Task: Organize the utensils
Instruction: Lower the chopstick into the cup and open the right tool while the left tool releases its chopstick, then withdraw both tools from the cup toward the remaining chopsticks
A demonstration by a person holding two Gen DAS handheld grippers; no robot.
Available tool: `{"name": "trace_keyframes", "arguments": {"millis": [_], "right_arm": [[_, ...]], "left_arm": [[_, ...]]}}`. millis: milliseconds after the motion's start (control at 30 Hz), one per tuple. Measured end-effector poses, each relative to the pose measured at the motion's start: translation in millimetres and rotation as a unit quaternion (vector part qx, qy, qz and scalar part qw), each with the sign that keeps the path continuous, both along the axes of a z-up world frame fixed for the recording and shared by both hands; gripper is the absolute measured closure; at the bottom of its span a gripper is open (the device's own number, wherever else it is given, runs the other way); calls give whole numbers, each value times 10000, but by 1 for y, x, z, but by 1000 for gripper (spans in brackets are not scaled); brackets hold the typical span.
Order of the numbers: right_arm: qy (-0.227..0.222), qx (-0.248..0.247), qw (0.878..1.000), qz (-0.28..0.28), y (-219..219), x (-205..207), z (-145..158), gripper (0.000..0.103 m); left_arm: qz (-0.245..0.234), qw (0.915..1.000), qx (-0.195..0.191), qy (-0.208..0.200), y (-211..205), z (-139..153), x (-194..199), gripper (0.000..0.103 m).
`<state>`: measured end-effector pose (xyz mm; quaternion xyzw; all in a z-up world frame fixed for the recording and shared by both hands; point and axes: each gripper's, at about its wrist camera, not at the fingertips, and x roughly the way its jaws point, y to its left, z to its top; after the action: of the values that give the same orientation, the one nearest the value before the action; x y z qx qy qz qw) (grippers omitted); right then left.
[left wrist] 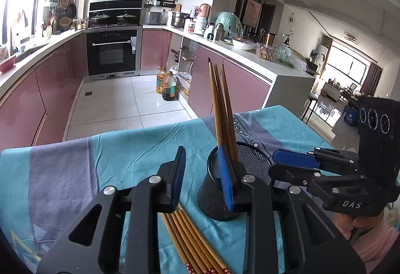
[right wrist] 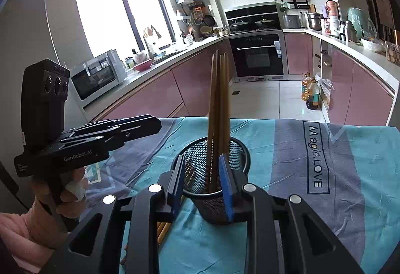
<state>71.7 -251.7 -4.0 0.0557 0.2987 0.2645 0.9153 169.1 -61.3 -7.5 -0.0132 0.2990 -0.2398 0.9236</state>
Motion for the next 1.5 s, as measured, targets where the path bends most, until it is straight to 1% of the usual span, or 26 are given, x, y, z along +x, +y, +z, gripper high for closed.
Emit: {"name": "trace_keyframes", "arguments": {"millis": [100,200,300,367,533,667,833,967,1433,1500], "right_arm": [[-57,-37,9997,245,10,-15,2,77],[-22,-114,9984,552,24,-29,-4,77],[150,-240,9966,775,42,-36,-18,77],[357,-308,9952,854,52,-35,-32,77],[837,-446,9915,887,72,-28,-62,77],[1066,-602,9897,737,78,-23,-78,77],[1174,-625,9894,590,76,-20,-84,77],[1218,-679,9887,542,76,-18,-89,78],[1176,-896,9881,422,82,-15,-91,80],[1177,-925,9879,394,82,-15,-90,80]], "left_arm": [[22,9998,221,16,9,-11,-14,72],[36,9991,395,153,19,-26,-25,72],[58,9983,460,355,31,-42,-34,71],[105,9973,513,513,37,-55,-38,70],[105,9940,693,842,43,-82,-44,70],[43,9916,775,1034,42,-98,-47,69],[15,9901,822,1134,37,-108,-45,69],[-8,9895,835,1177,33,-109,-44,69],[8,9875,931,1275,26,-116,-36,68],[24,9873,918,1294,26,-117,-36,70]]}}
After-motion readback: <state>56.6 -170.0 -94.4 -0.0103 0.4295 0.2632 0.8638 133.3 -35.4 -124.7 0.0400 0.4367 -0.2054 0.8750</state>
